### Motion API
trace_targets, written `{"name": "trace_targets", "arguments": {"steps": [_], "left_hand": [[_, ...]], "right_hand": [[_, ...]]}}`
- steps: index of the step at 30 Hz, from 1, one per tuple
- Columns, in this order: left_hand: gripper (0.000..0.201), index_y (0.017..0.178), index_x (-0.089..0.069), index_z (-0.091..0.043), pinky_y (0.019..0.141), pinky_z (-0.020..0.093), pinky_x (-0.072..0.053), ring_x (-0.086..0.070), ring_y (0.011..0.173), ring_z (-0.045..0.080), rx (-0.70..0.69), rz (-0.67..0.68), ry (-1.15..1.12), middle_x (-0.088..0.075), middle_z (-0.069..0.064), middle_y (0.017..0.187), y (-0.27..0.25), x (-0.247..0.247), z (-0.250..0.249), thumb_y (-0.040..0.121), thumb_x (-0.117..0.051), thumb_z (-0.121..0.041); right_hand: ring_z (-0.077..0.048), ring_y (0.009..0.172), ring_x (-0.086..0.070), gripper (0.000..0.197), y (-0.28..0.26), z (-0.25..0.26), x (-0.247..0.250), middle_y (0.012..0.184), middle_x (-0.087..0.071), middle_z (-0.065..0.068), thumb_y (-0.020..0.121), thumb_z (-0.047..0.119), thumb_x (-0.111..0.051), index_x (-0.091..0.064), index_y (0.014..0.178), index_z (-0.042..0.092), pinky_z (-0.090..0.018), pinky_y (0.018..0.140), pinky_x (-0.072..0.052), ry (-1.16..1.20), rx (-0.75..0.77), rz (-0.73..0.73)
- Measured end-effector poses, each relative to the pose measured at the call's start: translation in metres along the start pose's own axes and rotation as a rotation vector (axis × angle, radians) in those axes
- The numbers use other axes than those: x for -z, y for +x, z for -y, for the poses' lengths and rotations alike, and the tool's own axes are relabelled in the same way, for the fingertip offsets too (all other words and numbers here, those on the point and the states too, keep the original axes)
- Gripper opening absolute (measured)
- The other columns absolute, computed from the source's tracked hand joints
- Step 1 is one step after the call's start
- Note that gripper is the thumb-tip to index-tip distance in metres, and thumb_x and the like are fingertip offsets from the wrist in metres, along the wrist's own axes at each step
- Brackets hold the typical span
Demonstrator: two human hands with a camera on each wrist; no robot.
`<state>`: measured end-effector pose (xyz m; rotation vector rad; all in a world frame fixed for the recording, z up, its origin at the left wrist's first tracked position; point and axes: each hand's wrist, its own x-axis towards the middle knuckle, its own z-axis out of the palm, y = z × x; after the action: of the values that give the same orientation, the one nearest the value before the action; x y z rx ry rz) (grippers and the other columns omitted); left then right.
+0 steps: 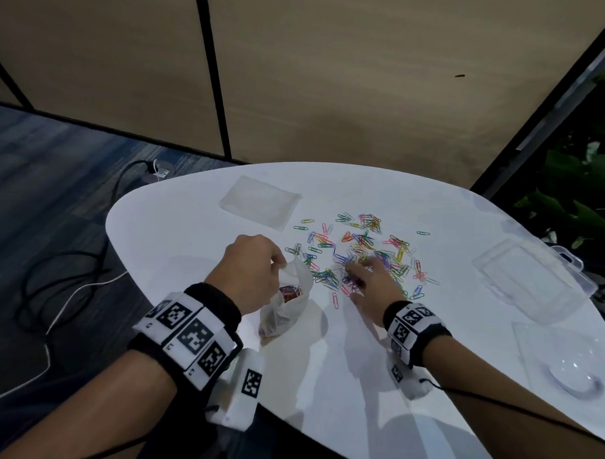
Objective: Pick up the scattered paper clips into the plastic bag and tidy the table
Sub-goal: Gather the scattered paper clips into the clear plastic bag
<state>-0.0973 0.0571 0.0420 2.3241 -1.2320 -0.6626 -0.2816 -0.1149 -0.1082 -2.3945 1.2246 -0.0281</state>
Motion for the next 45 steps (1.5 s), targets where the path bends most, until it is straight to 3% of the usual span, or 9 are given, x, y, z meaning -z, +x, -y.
{"name": "trace_targets", "arguments": {"steps": [3,11,17,20,27,31,36,40,45], "left_hand": [[0.025,0.108,-0.073,-0.012,0.088,0.038,-0.057,-0.069,0.092,0.031,0.005,0.018,-0.005,-0.072,0.011,0.099,0.003,-0.003,-0.002,0.094,-0.052,-0.009],[0.026,0.106,-0.073,-0.017,0.089,0.038,-0.057,-0.070,0.090,0.031,0.021,0.059,0.029,-0.072,0.011,0.100,0.004,-0.014,-0.011,0.094,-0.052,-0.010],[0.028,0.106,-0.073,-0.017,0.087,0.035,-0.057,-0.069,0.089,0.030,0.012,0.066,0.053,-0.072,0.011,0.100,0.005,-0.013,-0.017,0.092,-0.051,-0.009],[0.028,0.106,-0.073,-0.016,0.085,0.034,-0.057,-0.069,0.087,0.029,0.021,0.066,0.051,-0.072,0.010,0.100,0.006,-0.014,-0.018,0.092,-0.051,-0.007],[0.026,0.104,-0.073,-0.015,0.081,0.034,-0.059,-0.060,0.072,0.024,0.026,0.032,0.032,-0.070,0.009,0.105,0.005,-0.015,-0.020,0.091,-0.053,-0.006],[0.026,0.101,-0.076,-0.018,0.086,0.034,-0.057,-0.066,0.084,0.025,0.010,0.011,0.047,-0.071,0.009,0.104,0.003,-0.014,-0.022,0.089,-0.055,-0.009],[0.030,0.105,-0.075,-0.021,0.083,0.037,-0.058,-0.067,0.091,0.028,0.017,0.035,0.038,-0.070,0.008,0.102,0.003,-0.014,-0.020,0.087,-0.056,-0.010],[0.032,0.103,-0.076,-0.022,0.089,0.038,-0.056,-0.066,0.100,0.027,-0.023,0.039,0.082,-0.071,0.006,0.105,0.004,-0.016,-0.020,0.087,-0.053,-0.007],[0.034,0.115,-0.072,-0.025,0.095,0.033,-0.052,-0.062,0.112,0.024,-0.043,0.002,0.106,-0.068,0.004,0.118,0.005,-0.013,-0.015,0.092,-0.053,-0.007]], "right_hand": [[-0.033,0.124,-0.052,0.045,0.007,0.001,-0.003,0.141,-0.047,-0.013,0.091,0.004,-0.059,-0.060,0.132,0.022,-0.037,0.102,-0.048,-0.194,0.132,-0.037],[-0.022,0.084,-0.065,0.015,0.006,0.000,0.012,0.098,-0.066,-0.008,0.091,0.008,-0.059,-0.072,0.099,0.009,-0.030,0.076,-0.055,-0.327,0.105,0.008],[-0.014,0.073,-0.066,0.008,0.001,-0.016,0.052,0.079,-0.074,-0.001,0.083,0.021,-0.075,-0.078,0.079,0.014,-0.019,0.073,-0.051,0.305,-0.295,-0.049],[-0.017,0.075,-0.072,0.019,-0.003,-0.013,0.068,0.082,-0.075,-0.011,0.083,0.014,-0.076,-0.076,0.094,-0.001,-0.025,0.076,-0.060,0.940,-0.434,0.069],[-0.015,0.090,-0.072,0.015,-0.036,0.069,0.099,0.092,-0.073,-0.010,0.094,0.005,-0.058,-0.068,0.101,-0.004,-0.021,0.084,-0.057,1.530,-0.219,0.390],[-0.017,0.077,-0.072,0.008,-0.049,0.104,0.081,0.084,-0.072,-0.011,0.091,-0.001,-0.060,-0.069,0.090,0.000,-0.023,0.080,-0.058,1.333,-0.107,0.449],[-0.025,0.072,-0.074,0.008,-0.047,0.113,0.060,0.081,-0.075,-0.015,0.084,0.002,-0.070,-0.072,0.079,0.008,-0.035,0.077,-0.061,0.740,0.056,0.157],[-0.007,0.064,-0.065,0.018,-0.046,0.119,0.060,0.085,-0.077,-0.002,0.085,0.008,-0.063,-0.078,0.094,0.013,-0.019,0.071,-0.050,0.262,0.235,0.129],[-0.006,0.065,-0.067,0.032,-0.046,0.119,0.082,0.079,-0.075,0.004,0.081,-0.001,-0.054,-0.079,0.093,0.015,-0.013,0.068,-0.051,0.255,0.237,0.201]]}}
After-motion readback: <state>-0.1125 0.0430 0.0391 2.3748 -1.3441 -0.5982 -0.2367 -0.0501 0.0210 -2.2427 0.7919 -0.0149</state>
